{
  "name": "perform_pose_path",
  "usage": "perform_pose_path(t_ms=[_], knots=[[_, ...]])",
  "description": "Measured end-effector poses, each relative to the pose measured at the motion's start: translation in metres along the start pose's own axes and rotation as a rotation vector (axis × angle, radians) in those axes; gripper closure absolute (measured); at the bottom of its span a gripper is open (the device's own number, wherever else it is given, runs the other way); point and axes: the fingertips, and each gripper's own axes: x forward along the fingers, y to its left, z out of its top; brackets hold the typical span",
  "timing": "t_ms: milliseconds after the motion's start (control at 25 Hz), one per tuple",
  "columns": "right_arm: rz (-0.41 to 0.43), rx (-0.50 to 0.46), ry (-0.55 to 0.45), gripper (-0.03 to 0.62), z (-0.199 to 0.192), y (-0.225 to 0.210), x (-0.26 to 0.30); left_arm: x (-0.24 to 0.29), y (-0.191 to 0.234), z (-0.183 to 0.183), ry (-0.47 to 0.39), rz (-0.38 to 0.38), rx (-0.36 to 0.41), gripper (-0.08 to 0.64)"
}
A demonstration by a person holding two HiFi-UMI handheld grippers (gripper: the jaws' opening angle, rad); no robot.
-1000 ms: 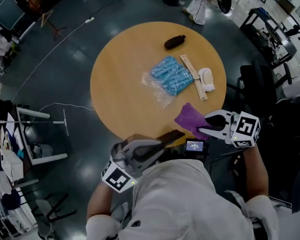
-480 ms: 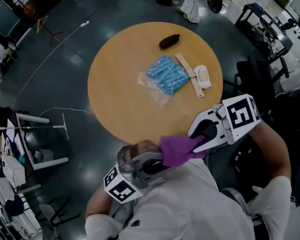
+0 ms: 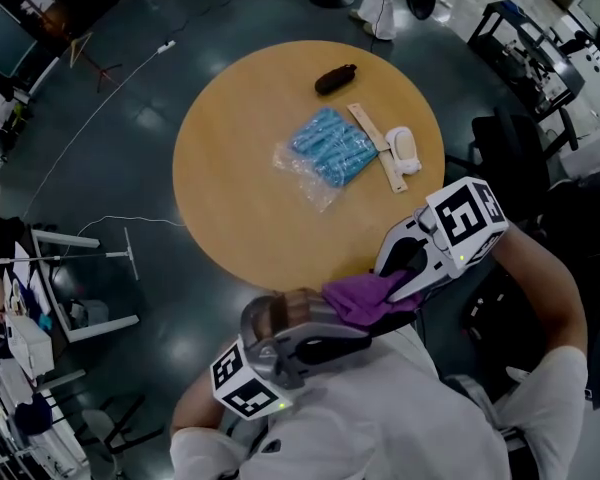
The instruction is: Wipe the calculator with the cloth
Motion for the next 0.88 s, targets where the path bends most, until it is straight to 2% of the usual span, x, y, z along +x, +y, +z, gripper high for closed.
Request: perform_pose_path(t_ms=[160,280,480,640,880], knots=[[0.074,0.044,-0.061,0.508,0.000,0.002,0.001,0.001,-0.003,0.009,-0.008,-0.021,0.021,0.517],[0.085,0.079,-0.087,0.508,-0.004,-0.004,0.001,0.001,-0.001,0.017,-0.035,-0.030,0.022,0.517],[0.161,0.110,-0.076,0.508,-0.014,-0.004,0.018,0.001,0.006,0.030,-0.084,-0.021,0.018,0.517],[0.227,0.134,-0.113,0.508,-0.015,0.002,0.028,0.000,0.011,0.035,-0.102,-0.014,0.007,0.517],[0.264,0.151,-0.156,0.508,-0.019,0.007,0.038,-0.004,0.016,0.043,-0.137,0.007,-0.015,0.517]])
